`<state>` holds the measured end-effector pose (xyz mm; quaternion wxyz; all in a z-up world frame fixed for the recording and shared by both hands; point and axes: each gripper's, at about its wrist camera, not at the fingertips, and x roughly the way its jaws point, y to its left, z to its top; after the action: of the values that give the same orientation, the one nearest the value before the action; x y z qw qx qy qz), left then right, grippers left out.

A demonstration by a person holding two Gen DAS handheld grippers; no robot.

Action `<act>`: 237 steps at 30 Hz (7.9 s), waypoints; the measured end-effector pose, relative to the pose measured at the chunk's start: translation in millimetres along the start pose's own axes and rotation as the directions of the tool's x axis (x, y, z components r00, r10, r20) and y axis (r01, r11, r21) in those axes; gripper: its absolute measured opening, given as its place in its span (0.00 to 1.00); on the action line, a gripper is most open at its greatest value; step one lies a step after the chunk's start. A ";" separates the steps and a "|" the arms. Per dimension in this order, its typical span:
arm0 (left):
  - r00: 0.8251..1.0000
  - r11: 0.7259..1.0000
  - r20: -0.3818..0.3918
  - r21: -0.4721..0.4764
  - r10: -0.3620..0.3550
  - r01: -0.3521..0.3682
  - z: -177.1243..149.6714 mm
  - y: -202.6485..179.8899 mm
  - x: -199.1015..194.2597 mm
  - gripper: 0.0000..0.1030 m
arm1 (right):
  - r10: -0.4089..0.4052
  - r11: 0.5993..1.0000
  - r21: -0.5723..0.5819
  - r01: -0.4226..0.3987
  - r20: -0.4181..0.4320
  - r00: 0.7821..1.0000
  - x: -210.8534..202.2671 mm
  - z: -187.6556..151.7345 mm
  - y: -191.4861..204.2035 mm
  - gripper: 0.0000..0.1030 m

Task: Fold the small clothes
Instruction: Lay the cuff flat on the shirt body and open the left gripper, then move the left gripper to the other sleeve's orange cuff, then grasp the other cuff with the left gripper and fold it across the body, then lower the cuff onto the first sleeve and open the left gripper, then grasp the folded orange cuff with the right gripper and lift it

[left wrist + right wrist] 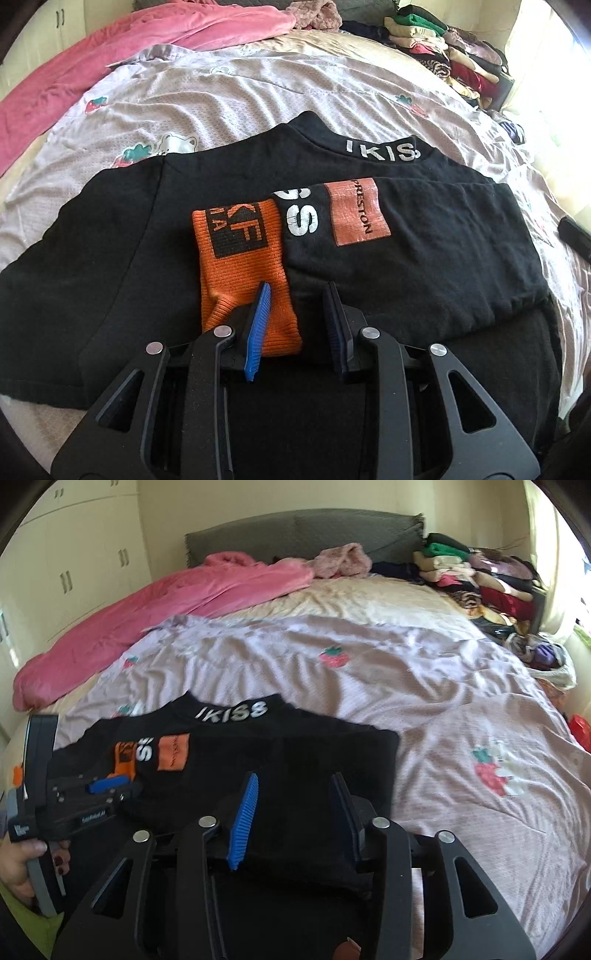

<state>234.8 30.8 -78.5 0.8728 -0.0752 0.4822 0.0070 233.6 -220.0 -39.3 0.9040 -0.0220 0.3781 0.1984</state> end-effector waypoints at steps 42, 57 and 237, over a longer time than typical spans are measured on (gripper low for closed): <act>0.996 0.996 0.082 -0.086 -0.024 0.031 -1.4 37.7 -63.2 0.81 | 0.035 0.993 0.115 -0.032 -0.029 0.999 -8.4 -9.7 -21.5 0.93; 0.989 0.996 0.145 -0.093 0.006 0.007 -11.5 55.7 -104.7 0.86 | 0.065 0.995 0.080 -0.066 0.015 0.998 -39.6 -10.8 29.4 0.94; 0.956 0.969 0.267 -0.177 -0.119 0.170 31.0 134.6 -127.6 0.90 | 0.345 0.913 0.270 -0.306 -0.111 0.932 46.9 -39.1 137.7 0.13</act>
<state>181.2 175.8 28.5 0.9138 -0.1953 0.3561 0.0005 185.3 -84.7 -84.4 0.8214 0.1393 0.4678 0.2951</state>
